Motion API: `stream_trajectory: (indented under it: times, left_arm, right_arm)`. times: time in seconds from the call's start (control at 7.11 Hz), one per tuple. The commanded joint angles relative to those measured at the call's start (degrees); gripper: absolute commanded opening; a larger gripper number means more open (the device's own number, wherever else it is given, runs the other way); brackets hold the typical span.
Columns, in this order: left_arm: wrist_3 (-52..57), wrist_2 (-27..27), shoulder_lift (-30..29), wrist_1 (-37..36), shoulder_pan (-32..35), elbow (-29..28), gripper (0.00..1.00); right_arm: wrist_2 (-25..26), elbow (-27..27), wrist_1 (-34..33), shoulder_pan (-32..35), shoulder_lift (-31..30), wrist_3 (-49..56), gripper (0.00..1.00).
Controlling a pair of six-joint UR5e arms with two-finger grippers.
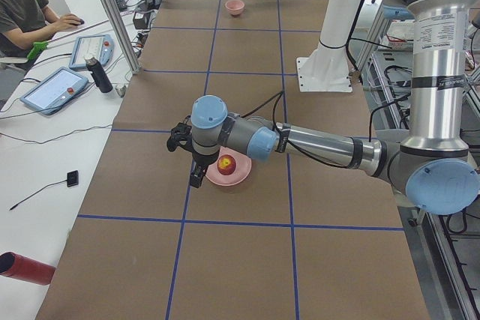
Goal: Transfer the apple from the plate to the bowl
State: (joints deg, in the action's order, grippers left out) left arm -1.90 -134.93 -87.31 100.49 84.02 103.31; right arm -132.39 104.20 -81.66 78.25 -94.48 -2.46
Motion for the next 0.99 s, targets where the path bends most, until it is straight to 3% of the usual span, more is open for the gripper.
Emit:
stream_trajectory:
  times: [0.0, 0.84]
  left_arm:
    - [-0.47, -0.16, 0.21, -0.03, 0.44, 0.22, 0.98]
    - [-4.87, 0.37, 0.83, -0.03, 0.26, 0.05, 0.98]
  right_arm:
    - [-0.42, 0.04, 0.1, -0.03, -0.01, 0.0, 1.0]
    - [-0.07, -0.84, 0.1, -0.03, -0.18, -0.09, 1.0]
